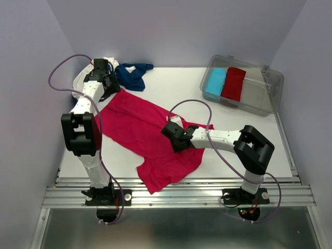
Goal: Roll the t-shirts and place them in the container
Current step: Fold the T-shirt at the center of the board.
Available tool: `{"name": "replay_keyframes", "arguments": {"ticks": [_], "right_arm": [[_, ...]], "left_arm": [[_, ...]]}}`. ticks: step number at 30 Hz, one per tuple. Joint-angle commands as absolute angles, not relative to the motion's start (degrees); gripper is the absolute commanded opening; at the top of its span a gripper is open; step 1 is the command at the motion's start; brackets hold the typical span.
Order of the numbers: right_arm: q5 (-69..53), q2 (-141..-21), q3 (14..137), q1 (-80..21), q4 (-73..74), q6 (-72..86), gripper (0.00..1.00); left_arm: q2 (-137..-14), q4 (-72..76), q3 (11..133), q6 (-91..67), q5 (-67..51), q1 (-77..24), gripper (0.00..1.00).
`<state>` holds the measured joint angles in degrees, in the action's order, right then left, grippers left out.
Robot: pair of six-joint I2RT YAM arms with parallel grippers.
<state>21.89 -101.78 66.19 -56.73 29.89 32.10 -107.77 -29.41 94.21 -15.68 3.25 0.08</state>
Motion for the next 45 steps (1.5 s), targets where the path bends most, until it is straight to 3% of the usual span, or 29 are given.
{"name": "replay_keyframes", "arguments": {"ticks": [1, 8, 21, 25, 28, 38, 45], "right_arm": [[22.9, -103.0, 68.5, -57.2, 27.4, 30.6, 0.33], [23.3, -100.0, 67.1, -57.2, 26.3, 31.6, 0.01], [11.2, -89.0, 60.9, -57.2, 20.6, 29.5, 0.01], [10.5, -90.5, 61.0, -57.2, 20.8, 28.7, 0.07], [12.2, -91.9, 61.5, -57.2, 22.1, 28.9, 0.28], [17.1, -91.2, 60.5, -50.4, 26.5, 32.0, 0.37], [17.0, -88.2, 57.3, -38.1, 25.8, 33.0, 0.39]], "left_arm": [[-105.9, -29.0, 93.9, -15.0, 3.3, -1.3, 0.65], [-105.7, -28.8, 93.4, -14.7, 3.5, -1.3, 0.65], [-105.7, -28.6, 92.8, -14.7, 3.1, -1.3, 0.65], [-105.9, -28.5, 92.5, -14.7, 2.7, -1.3, 0.65], [-105.8, -28.5, 92.2, -14.5, 2.5, -1.3, 0.65], [-105.6, -28.2, 91.8, -14.3, 2.3, -1.3, 0.65], [-105.6, -27.6, 91.1, -14.3, 1.6, -1.6, 0.65]]}}
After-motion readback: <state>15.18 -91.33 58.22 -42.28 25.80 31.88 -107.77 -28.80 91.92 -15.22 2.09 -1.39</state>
